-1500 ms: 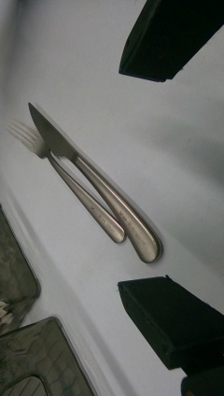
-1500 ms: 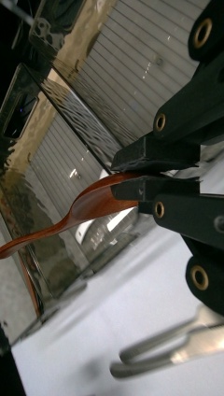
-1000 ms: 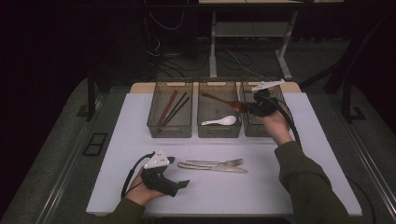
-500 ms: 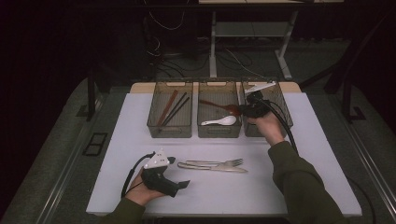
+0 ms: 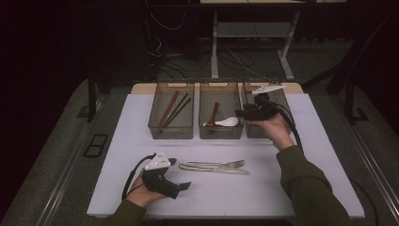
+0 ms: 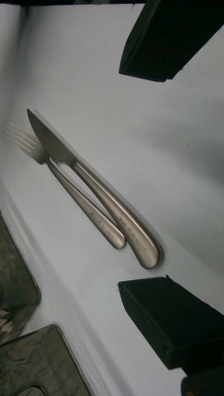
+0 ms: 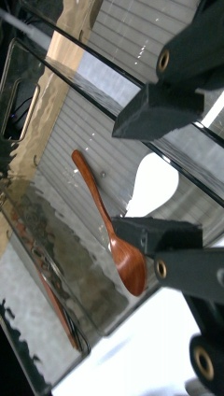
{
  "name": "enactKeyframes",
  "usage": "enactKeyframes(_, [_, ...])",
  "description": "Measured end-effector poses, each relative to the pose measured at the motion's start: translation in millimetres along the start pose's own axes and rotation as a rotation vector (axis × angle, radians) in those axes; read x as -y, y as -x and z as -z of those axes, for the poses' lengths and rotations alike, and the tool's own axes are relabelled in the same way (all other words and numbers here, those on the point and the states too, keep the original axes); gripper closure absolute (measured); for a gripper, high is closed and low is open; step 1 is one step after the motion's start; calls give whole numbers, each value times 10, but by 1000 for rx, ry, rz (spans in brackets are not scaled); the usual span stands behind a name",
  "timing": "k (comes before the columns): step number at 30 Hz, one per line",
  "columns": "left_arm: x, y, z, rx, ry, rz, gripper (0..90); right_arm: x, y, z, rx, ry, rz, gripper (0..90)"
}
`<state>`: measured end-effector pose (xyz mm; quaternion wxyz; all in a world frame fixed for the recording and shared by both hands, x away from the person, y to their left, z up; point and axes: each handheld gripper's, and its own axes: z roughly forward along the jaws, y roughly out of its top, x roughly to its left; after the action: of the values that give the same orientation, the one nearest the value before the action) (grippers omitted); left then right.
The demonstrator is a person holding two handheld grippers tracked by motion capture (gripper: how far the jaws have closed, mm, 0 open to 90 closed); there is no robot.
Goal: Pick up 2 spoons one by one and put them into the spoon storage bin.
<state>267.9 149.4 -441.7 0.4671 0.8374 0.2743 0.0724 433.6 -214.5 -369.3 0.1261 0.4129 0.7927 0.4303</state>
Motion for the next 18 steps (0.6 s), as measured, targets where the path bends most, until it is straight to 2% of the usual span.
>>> enactKeyframes(4, [-1, 1, -2, 0, -2, -2, 0, 35, -12, 104, -53, 33, -12, 415])
enactKeyframes(10, [-3, 3, 2, -1, -4, -2, 0, 76, -53, 238, -85, 60, 4, 360])
enactKeyframes(18, [0, 5, 6, -2, -4, -2, 0, 189, -109, 402, -71, 100, 41, 283])
